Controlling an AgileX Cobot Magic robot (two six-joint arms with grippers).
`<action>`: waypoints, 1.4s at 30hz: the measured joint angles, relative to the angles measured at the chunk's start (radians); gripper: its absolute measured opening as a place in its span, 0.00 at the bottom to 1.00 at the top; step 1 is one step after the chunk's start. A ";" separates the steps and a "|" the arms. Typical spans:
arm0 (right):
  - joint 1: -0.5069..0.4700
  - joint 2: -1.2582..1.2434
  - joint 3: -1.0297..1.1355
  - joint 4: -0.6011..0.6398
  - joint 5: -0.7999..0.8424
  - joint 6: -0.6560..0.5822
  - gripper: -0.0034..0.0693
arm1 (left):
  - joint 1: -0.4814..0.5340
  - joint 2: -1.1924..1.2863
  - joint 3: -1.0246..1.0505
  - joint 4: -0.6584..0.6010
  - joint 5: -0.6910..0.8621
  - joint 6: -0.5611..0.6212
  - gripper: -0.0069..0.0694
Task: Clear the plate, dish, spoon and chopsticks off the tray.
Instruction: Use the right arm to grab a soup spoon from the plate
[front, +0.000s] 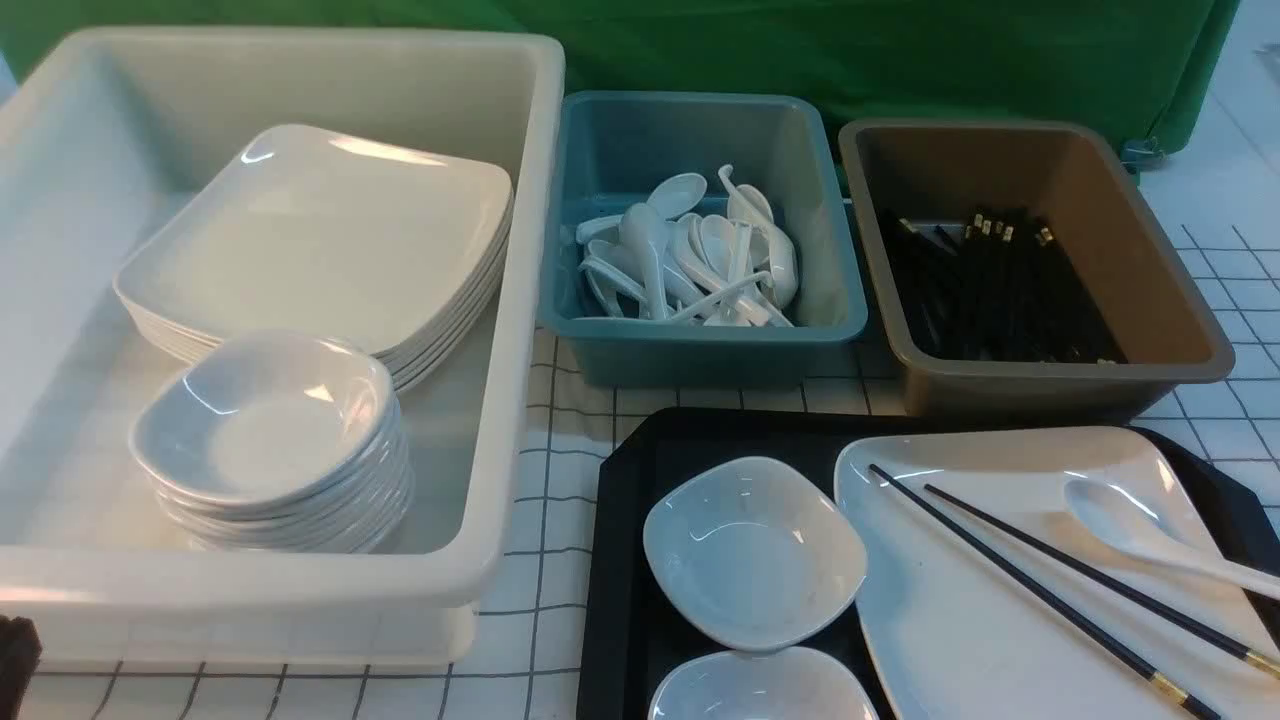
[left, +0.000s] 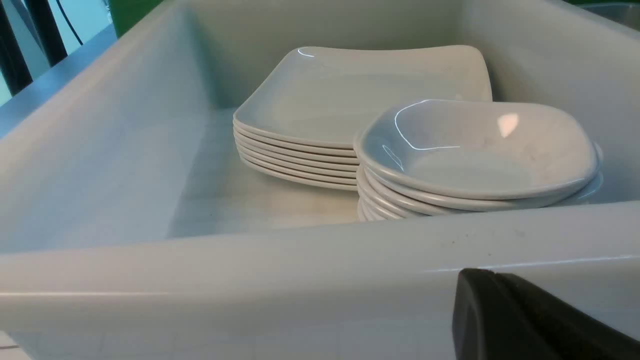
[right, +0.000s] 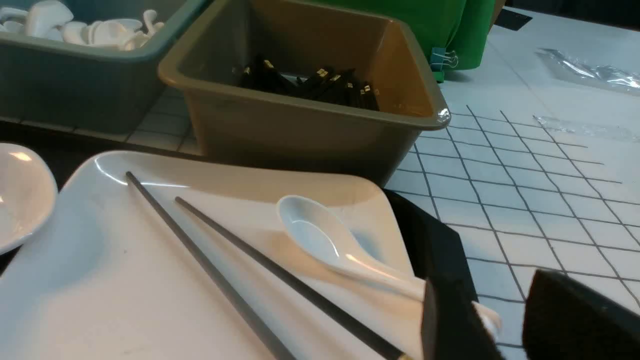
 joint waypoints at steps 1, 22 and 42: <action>0.000 0.000 0.000 0.000 0.000 0.000 0.38 | 0.000 0.000 0.000 0.000 0.000 0.000 0.10; 0.000 0.000 0.000 0.000 -0.001 0.000 0.38 | 0.000 0.000 0.000 0.000 0.000 0.001 0.10; 0.003 0.000 0.003 0.278 -0.381 0.518 0.38 | 0.000 0.000 -0.004 -0.380 -0.758 -0.341 0.10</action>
